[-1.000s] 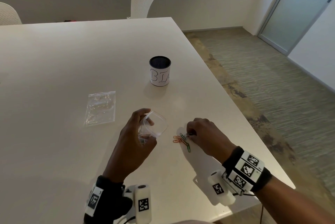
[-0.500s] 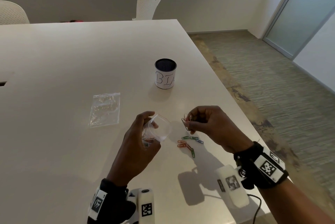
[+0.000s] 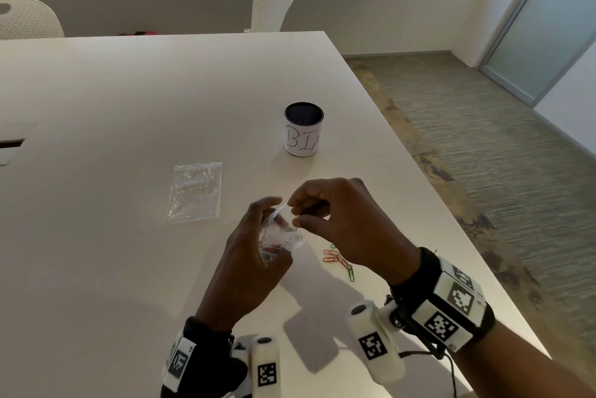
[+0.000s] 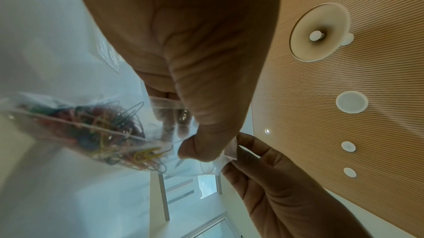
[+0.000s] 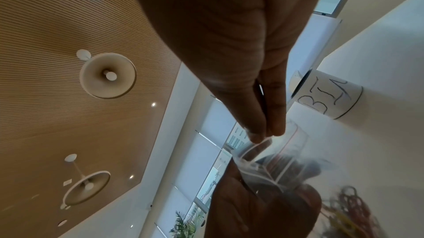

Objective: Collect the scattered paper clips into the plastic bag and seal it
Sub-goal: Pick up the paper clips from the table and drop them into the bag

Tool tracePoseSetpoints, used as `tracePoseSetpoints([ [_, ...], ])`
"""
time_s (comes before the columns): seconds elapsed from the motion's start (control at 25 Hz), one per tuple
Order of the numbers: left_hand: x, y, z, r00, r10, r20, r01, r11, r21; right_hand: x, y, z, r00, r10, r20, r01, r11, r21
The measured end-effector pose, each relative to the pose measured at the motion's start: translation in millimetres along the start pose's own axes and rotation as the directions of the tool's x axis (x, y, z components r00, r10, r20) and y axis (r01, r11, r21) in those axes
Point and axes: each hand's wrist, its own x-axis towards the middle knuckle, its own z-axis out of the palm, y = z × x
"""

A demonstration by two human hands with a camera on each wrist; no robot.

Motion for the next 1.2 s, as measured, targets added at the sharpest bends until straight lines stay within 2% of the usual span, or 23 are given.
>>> tracePoseSetpoints([
  [0.12,-0.3,0.8,-1.0,1.0,0.018,-0.008,-0.018,1.0,-0.009,-2.8,3.5,-12.8,0.997,0.02,-0.074,-0.02,1.0,0.005],
  [0.24,-1.2,2.2,-0.8,1.0,0.016,-0.01,-0.017,0.999,-0.027,-10.0,25.6,-32.6,0.987,0.111,-0.113,-0.116,0.992,-0.041],
  [0.28,-1.3,2.1,-0.5,1.0,0.012,-0.007,-0.012,0.999,-0.031,-14.0,36.9,-37.0,0.984,0.159,-0.086,-0.167,0.982,-0.086],
  [0.36,-1.2,1.7,0.6,1.0,0.009,0.001,-0.009,1.0,-0.026,-24.6,58.9,-40.5,0.955,0.293,0.052,-0.275,0.935,-0.223],
  [0.44,-1.2,0.9,1.6,1.0,0.007,0.007,-0.007,1.0,-0.022,-37.6,74.7,-36.8,0.883,0.422,0.208,-0.325,0.867,-0.378],
  [0.52,-1.1,0.6,2.0,1.0,0.003,0.01,-0.003,1.0,-0.023,-48.3,83.1,-28.0,0.836,0.469,0.286,-0.32,0.839,-0.44],
  [0.68,-0.5,1.7,2.6,1.0,-0.001,0.011,0.002,1.0,-0.017,-52.7,82.0,-5.3,0.883,0.395,0.252,-0.283,0.878,-0.386],
  [0.88,-1.0,2.9,3.2,1.0,0.003,0.02,-0.003,1.0,-0.003,-45.7,67.0,21.4,0.925,0.293,0.243,-0.151,0.868,-0.473],
  [1.04,-1.1,1.9,1.9,1.0,0.014,0.015,-0.014,1.0,0.02,-41.5,65.4,26.5,0.934,0.217,0.284,-0.059,0.877,-0.478],
  [1.2,-2.5,3.8,0.1,1.0,0.021,0.0,-0.021,1.0,0.017,-35.8,68.0,17.1,0.935,0.224,0.275,-0.055,0.859,-0.51],
])
